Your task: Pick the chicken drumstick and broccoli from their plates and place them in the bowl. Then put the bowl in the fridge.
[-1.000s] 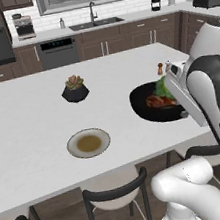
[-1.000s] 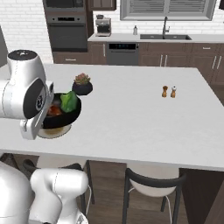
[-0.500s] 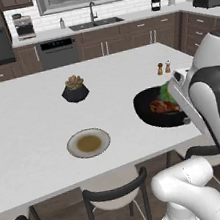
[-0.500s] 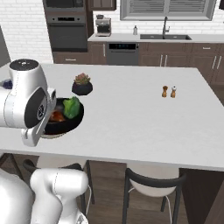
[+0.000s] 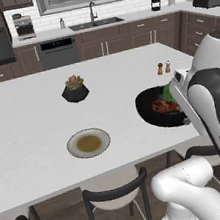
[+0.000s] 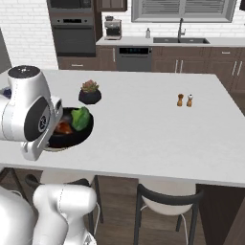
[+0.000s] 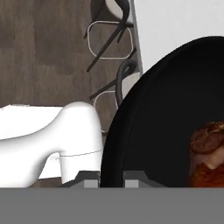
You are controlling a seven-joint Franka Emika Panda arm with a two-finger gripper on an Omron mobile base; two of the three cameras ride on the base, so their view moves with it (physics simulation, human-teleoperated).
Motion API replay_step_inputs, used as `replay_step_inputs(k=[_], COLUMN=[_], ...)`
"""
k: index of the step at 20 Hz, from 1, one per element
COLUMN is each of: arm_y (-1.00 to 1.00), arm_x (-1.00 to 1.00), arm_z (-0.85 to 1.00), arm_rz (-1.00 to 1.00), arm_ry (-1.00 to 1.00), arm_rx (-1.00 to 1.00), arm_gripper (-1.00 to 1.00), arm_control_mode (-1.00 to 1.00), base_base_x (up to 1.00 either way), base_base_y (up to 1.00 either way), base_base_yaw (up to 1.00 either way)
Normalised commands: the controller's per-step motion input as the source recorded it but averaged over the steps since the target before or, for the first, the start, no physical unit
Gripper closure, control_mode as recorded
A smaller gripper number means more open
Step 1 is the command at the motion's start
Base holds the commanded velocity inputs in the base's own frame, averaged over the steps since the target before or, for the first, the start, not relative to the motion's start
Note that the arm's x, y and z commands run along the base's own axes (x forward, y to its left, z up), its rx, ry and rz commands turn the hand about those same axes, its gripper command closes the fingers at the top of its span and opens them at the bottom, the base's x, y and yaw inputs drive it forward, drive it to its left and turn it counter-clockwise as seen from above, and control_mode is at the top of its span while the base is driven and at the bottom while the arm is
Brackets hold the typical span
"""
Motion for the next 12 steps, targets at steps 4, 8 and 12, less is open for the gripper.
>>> replay_step_inputs(k=[4, 8, 12], arm_y=[0.0, 0.0, 0.0], arm_x=[0.0, 0.0, 0.0], arm_z=[0.0, 0.0, 0.0], arm_rz=[0.0, 0.0, 0.0], arm_ry=[0.0, 0.0, 0.0], arm_rx=[0.0, 0.0, 0.0], arm_gripper=[1.0, 1.0, 1.0], arm_control_mode=[1.0, 1.0, 1.0], base_base_x=[-0.73, -1.0, -1.0], base_base_y=[-0.43, -0.69, -0.53], base_base_yaw=[-0.04, -0.21, -0.34])
